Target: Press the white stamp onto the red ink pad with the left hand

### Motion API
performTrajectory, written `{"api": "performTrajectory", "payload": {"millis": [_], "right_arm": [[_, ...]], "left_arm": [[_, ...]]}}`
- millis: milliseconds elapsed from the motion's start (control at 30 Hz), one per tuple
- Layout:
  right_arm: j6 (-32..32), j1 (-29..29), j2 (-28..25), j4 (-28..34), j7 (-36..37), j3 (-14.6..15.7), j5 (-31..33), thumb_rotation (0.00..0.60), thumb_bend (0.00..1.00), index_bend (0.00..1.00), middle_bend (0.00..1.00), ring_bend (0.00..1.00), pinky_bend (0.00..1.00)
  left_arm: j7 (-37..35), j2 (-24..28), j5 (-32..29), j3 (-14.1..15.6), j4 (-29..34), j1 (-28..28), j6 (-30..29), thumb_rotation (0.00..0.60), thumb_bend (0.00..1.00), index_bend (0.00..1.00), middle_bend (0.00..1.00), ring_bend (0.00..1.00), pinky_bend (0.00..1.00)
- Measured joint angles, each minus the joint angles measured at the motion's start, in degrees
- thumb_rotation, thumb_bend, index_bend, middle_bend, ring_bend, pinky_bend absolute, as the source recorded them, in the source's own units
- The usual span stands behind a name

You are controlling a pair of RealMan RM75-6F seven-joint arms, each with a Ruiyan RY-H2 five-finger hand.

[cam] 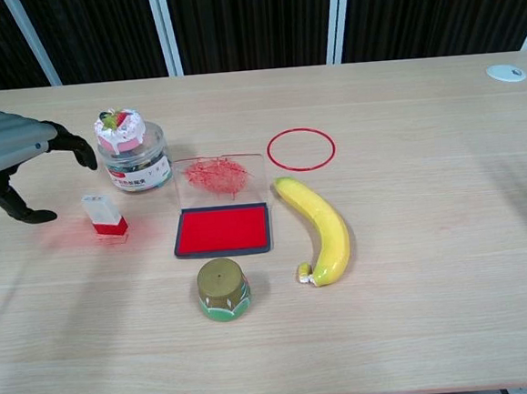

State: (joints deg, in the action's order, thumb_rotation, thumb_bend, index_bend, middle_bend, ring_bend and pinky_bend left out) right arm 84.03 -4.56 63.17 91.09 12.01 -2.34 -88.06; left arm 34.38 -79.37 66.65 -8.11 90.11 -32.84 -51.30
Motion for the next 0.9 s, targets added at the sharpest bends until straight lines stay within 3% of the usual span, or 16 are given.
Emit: {"api": "performTrajectory", "payload": {"millis": [500, 900], "right_arm": [[-0.2, 0.0, -0.1, 0.0, 0.5, 0.0, 0.1, 0.600, 0.07, 0.00, 0.00, 0.00, 0.18], [-0.3, 0.0, -0.1, 0.1, 0.7, -0.1, 0.3, 0.600, 0.07, 0.00, 0.00, 0.00, 0.18]], "left_arm": [[1.9, -6.3, -2.9, 1.3, -5.8, -3.3, 0.7, 0.600, 0.27, 0.35, 0.32, 0.22, 0.34], [1.6, -8.2, -3.3, 2.3, -8.7, -4.8, 0.8, 0.600, 0.30, 0.38, 0.36, 0.23, 0.35]]}}
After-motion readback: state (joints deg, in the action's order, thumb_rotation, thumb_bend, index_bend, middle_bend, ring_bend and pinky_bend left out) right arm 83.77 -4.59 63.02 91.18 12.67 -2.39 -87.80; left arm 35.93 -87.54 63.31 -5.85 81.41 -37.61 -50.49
